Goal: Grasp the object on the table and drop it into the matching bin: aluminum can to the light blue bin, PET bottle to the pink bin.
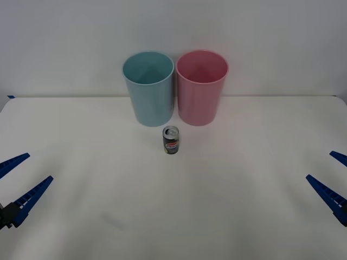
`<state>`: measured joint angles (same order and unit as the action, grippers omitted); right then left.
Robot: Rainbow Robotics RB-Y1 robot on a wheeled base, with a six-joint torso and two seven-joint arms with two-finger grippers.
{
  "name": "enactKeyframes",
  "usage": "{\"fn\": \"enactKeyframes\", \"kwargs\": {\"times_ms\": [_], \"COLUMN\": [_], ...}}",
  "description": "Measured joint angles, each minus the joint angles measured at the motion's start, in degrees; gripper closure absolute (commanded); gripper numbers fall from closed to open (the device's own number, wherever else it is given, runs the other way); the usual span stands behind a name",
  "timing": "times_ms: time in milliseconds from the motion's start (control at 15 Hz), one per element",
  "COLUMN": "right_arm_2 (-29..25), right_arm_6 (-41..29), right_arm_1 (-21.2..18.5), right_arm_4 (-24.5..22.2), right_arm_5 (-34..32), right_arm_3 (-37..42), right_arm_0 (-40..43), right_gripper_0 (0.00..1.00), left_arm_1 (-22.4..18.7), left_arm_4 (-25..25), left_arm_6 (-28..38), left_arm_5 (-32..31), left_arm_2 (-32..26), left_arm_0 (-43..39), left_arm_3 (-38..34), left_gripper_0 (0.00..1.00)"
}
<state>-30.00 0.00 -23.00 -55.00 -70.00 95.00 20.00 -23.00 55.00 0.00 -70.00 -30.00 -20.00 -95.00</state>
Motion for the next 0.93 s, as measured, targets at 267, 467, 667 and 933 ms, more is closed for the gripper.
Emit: {"fn": "enactKeyframes", "kwargs": {"times_ms": [267, 467, 667, 933], "right_arm_2": [0.02, 0.52, 2.01, 4.36], "right_arm_6": [0.0, 0.1, 0.23, 1.32], "right_arm_1": [0.76, 0.84, 0.85, 0.85], "right_arm_4": [-0.65, -1.32, -1.98, -4.48], "right_arm_5": [0.05, 0.63, 1.27, 0.37], "right_arm_3": [-0.34, -0.34, -0.71, -5.54], "right_arm_0": [-0.24, -0.82, -1.7, -5.7], "right_gripper_0": [0.0, 0.0, 0.0, 0.0], "left_arm_1": [0.0, 0.0, 0.0, 0.0], "left_arm_4": [0.0, 0.0, 0.0, 0.0], "left_arm_6": [0.0, 0.0, 0.0, 0.0], "left_arm_5": [0.0, 0.0, 0.0, 0.0], "left_arm_2": [0.0, 0.0, 0.0, 0.0], "left_arm_0": [0.0, 0.0, 0.0, 0.0], "left_arm_3": [0.0, 0.0, 0.0, 0.0], "left_gripper_0": [0.0, 0.0, 0.0, 0.0]}}
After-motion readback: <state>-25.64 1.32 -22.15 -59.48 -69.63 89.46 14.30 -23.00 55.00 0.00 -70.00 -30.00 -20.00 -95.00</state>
